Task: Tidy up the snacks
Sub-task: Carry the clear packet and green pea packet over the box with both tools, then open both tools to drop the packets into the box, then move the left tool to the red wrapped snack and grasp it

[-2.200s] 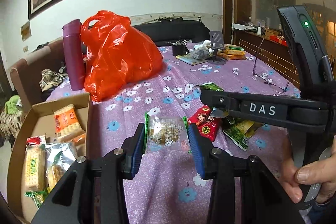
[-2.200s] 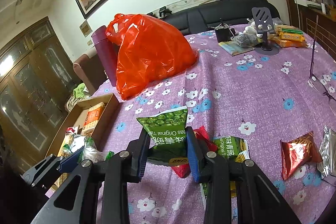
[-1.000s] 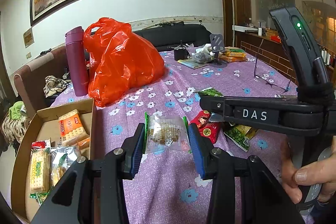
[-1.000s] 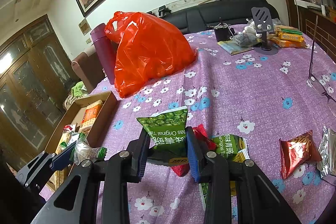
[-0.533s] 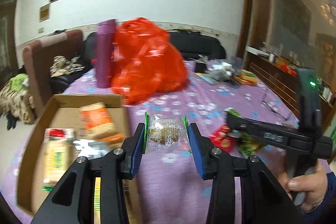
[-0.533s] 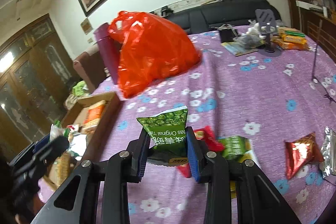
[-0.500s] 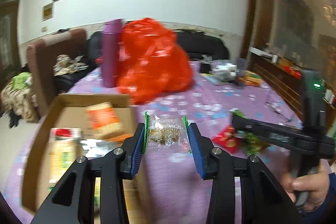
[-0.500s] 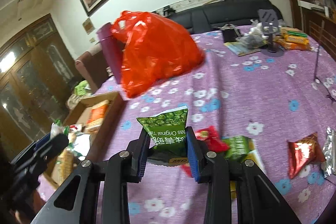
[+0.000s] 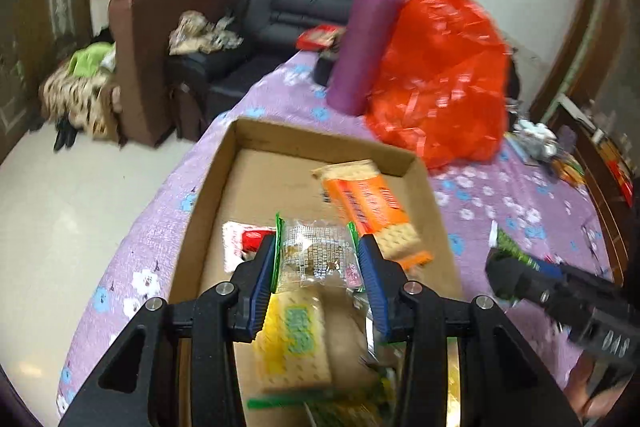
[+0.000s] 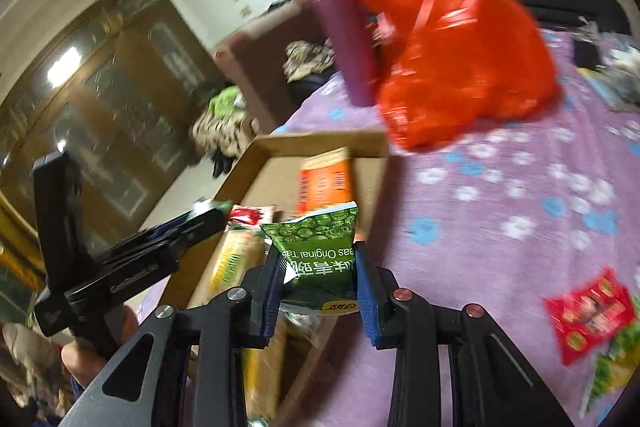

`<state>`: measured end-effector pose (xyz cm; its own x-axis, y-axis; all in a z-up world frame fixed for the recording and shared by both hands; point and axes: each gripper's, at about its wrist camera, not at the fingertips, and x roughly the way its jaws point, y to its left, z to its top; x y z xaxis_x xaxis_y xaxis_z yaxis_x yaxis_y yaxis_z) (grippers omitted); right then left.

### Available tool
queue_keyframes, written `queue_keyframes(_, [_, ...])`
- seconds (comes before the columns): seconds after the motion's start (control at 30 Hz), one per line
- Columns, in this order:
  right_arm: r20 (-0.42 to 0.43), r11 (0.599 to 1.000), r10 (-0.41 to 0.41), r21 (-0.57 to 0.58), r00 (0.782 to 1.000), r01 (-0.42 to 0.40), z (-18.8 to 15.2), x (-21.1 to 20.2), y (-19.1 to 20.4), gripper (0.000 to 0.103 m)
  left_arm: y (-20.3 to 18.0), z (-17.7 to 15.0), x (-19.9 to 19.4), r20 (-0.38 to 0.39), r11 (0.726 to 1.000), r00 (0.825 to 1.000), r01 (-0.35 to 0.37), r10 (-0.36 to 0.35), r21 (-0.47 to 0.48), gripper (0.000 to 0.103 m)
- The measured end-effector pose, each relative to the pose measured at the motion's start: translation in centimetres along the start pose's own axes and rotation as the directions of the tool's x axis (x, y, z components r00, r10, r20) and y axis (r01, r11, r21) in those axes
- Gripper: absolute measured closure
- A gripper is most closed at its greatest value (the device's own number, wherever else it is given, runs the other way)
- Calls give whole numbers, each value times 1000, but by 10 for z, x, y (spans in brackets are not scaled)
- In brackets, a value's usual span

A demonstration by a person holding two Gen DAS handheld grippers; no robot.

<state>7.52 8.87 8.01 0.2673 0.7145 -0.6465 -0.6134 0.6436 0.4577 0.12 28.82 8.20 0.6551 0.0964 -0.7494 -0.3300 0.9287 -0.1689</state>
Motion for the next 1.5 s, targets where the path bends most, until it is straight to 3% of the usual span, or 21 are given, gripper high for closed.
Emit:
queue_keyframes(0.13, [-44, 1000, -11, -14, 999, 11, 8, 34, 14, 66, 2, 14, 24, -52, 999, 998, -39, 39, 8, 62])
queue_keyframes(0.5, [-81, 998, -50, -27, 995, 48, 6, 68, 26, 64, 8, 17, 39, -80, 1000, 997, 1, -2, -14, 59])
queue_keyframes(0.57, [-76, 998, -55, -31, 996, 53, 7, 69, 25, 64, 8, 18, 37, -71, 1000, 997, 7, -8, -15, 55])
queue_keyframes(0.63, [-69, 998, -51, -39, 996, 49, 8, 66, 26, 61, 8, 19, 33, -61, 1000, 998, 10, -12, -20, 39])
queue_keyframes(0.67, [-63, 998, -48, -39, 997, 46, 8, 63, 26, 59, 9, 19, 31, -55, 1000, 998, 15, -16, -24, 37])
queue_keyframes(1.07, [19, 999, -37, -32, 999, 38, -10, -3, 9, 57, -10, 12, -4, -11, 998, 998, 55, -55, -16, 36])
queue_keyframes(1.27, [50, 998, -41, 46, 998, 39, -22, -46, -28, 57, -54, -1, -16, -7, 993, 995, 100, -100, 58, 36])
queue_keyframes(1.5, [120, 983, -122, 150, 985, 103, -39, -110, -94, 56, -120, -19, -20, -43, 974, 987, 161, -156, 160, 36])
